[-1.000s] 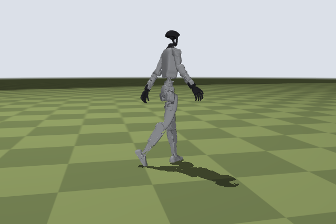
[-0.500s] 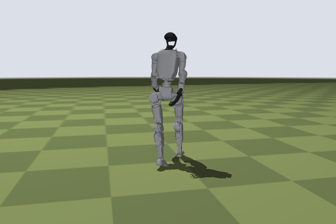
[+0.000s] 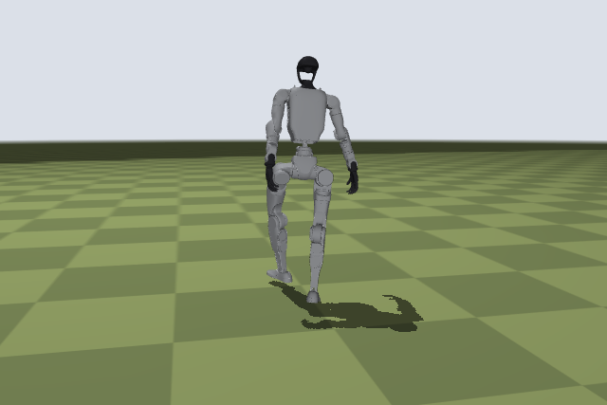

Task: Walk run

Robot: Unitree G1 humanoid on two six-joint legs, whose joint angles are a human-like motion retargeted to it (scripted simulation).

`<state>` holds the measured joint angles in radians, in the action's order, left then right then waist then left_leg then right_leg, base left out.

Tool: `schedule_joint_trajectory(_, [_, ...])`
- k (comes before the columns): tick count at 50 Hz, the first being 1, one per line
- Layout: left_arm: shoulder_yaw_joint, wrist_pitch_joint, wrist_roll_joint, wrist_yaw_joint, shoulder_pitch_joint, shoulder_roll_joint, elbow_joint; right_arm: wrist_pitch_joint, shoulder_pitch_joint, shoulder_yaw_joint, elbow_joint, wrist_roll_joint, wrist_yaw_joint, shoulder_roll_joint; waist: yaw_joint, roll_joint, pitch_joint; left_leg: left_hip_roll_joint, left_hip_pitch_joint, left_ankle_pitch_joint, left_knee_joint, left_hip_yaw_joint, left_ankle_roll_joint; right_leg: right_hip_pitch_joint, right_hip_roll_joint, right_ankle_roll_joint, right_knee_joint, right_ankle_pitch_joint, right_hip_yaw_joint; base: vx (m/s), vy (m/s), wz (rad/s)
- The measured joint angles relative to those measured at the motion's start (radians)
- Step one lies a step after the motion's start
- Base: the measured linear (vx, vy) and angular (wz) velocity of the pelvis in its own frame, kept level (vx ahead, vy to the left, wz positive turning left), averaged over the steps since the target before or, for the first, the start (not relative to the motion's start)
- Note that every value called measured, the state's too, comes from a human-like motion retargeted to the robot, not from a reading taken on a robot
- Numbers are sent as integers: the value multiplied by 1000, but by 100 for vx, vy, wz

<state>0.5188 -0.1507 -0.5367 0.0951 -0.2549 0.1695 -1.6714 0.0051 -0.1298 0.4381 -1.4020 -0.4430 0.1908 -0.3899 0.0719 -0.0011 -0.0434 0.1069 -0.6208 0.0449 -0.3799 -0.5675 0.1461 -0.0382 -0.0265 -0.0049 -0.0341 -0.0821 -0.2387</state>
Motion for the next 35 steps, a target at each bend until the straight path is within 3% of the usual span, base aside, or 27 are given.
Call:
schedule_joint_trajectory(3, [41, 56, 107, -33, -55, -5, -29, 30, -21, -3, 27, -44, -30, -20, 0, -3, -8, -34, 2, 34, 120, -78, 12, -58, -22, 12, -10, 35, -27, 92, 3, 53])
schedule_joint_trajectory(5, [92, 102, 163, -36, -95, -31, -29, 26, -20, -6, 38, -45, -57, -15, 13, -27, -14, -47, 39, -2, 124, -106, 74, -91, 3, 42, -46, 126, -30, 140, 17, -13])
schedule_joint_trajectory(7, [165, 109, 180, -13, -132, -65, -29, -1, 3, -12, 39, -30, -75, 11, 49, -45, -34, -48, 91, -9, 110, -103, 116, -114, 37, 51, -118, 319, -27, 139, 0, -69])
schedule_joint_trajectory(10, [221, 120, 222, 98, -144, -93, -29, -66, 62, -23, 22, -24, -67, 62, 1, 5, -52, -24, 112, 103, 5, 92, 116, -55, 3, -31, -391, 606, 17, 142, 20, 68])
schedule_joint_trajectory(12, [198, 119, 259, 140, -73, -92, -29, -75, 99, -28, -11, -4, -55, 85, -31, 28, -8, -42, 204, 168, -33, 80, 116, 26, 42, -130, -703, 606, -26, 100, 21, 164])
schedule_joint_trajectory(13, [180, 97, 268, 143, -24, -86, -29, -72, 113, -19, -37, -1, -43, 99, -27, 76, -9, -22, 247, 175, 0, 101, 116, 48, -25, -144, -690, 606, -29, 86, 15, 178])
schedule_joint_trajectory(15, [118, 56, 274, 154, 72, -101, 28, -60, 148, 15, -86, -27, 2, 122, -44, 139, -9, -31, 306, 179, 52, 200, 116, 133, -108, -108, -736, 494, -10, 89, 17, 217])
schedule_joint_trajectory(20, [-106, -48, 197, 268, 222, -125, 392, -161, 276, 34, -182, -84, 34, 197, -98, 149, -1, -156, 457, 141, 211, 438, 116, 375, -46, -95, -749, 220, 19, 105, -4, 268])
schedule_joint_trajectory(24, [-284, -143, 226, 379, 323, -45, 628, -184, 337, 13, -229, -66, -13, 257, -210, 139, 4, -239, 546, 153, 240, 665, 116, 502, 57, -31, -485, 181, 53, 96, -31, 302])
schedule_joint_trajectory(28, [-355, -227, 222, 408, 384, 24, 775, -204, 369, 6, -241, -55, -26, 305, -266, 95, 30, -293, 675, 184, 239, 780, 116, 573, 86, 10, -194, 129, 274, 99, -43, 175])
schedule_joint_trajectory(30, [-361, -257, 209, 375, 375, 43, 808, -213, 380, 0, -240, -51, -21, 314, -279, 82, 52, -305, 767, 175, 244, 790, 116, 569, 118, 115, -68, 87, 307, 114, -35, 85])
schedule_joint_trajectory(31, [-349, -263, 194, 346, 358, 39, 808, -212, 380, -6, -241, -51, -21, 307, -288, 78, 59, -318, 808, 146, 244, 787, 116, 572, 161, 206, -44, 67, 233, 121, -30, 49])
schedule_joint_trajectory(32, [-333, -267, 180, 315, 338, 33, 801, -207, 375, -13, -244, -53, -22, 297, -295, 75, 61, -325, 839, 108, 241, 780, 105, 575, 191, 258, -32, 56, 159, 119, -33, 18])
schedule_joint_trajectory(35, [-261, -251, 153, 210, 262, -7, 707, -158, 332, -23, -255, -67, -48, 253, -303, 64, 14, -327, 855, -99, 199, 718, -1, 589, 182, 163, -128, 96, 67, 131, -51, 6])
